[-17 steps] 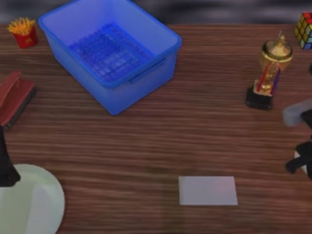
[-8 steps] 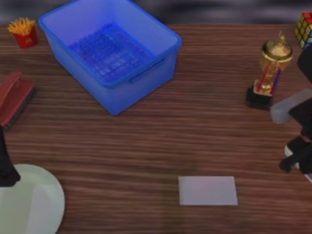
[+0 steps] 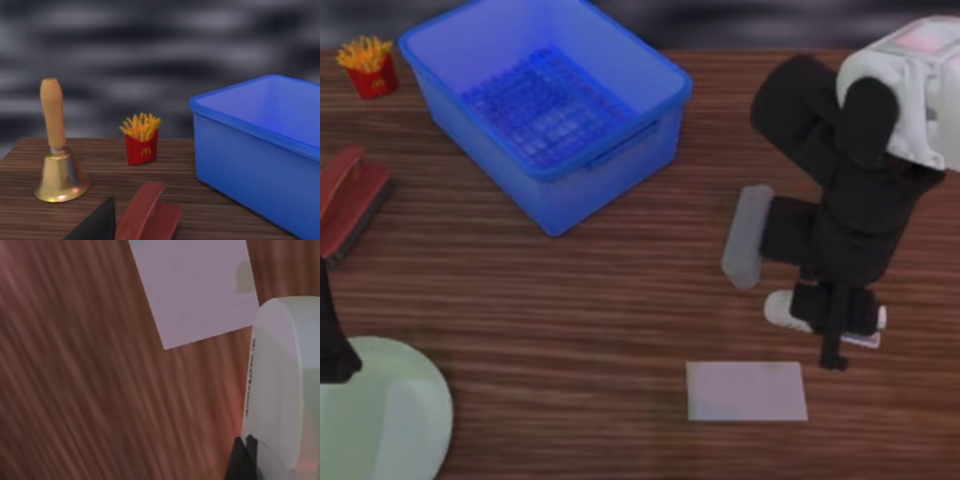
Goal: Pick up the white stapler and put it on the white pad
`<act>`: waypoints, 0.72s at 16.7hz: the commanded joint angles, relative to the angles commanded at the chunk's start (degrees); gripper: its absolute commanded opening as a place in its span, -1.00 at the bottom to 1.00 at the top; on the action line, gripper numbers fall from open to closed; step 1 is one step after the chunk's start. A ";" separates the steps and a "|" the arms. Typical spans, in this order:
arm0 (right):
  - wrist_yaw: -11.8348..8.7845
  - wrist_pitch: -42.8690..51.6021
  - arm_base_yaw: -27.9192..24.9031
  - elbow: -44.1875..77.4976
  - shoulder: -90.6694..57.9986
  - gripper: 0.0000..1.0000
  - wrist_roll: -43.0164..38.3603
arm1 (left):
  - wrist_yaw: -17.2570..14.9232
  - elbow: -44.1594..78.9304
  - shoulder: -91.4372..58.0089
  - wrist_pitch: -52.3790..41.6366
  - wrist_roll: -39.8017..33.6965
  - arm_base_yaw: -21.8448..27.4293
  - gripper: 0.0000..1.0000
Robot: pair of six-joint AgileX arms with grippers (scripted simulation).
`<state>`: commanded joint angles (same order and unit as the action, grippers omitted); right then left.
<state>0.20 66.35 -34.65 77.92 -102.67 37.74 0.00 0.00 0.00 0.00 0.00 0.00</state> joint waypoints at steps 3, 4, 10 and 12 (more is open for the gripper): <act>0.24 0.75 -5.21 4.96 -3.09 -1.00 7.79 | 0.00 0.00 0.00 0.00 0.00 0.00 1.00; 0.30 0.84 -6.27 5.97 -3.64 -1.00 9.18 | 0.00 0.00 0.00 0.00 0.00 0.00 1.00; 0.32 0.60 -6.80 6.39 -3.79 -1.00 10.00 | 0.00 0.00 0.00 0.00 0.00 0.00 1.00; 0.33 -1.48 -6.77 4.88 -4.47 -1.00 9.92 | 0.00 0.00 0.00 0.00 0.00 0.00 1.00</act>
<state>0.54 64.87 -41.42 82.80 -107.14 47.66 0.00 0.00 0.00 0.00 0.00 0.00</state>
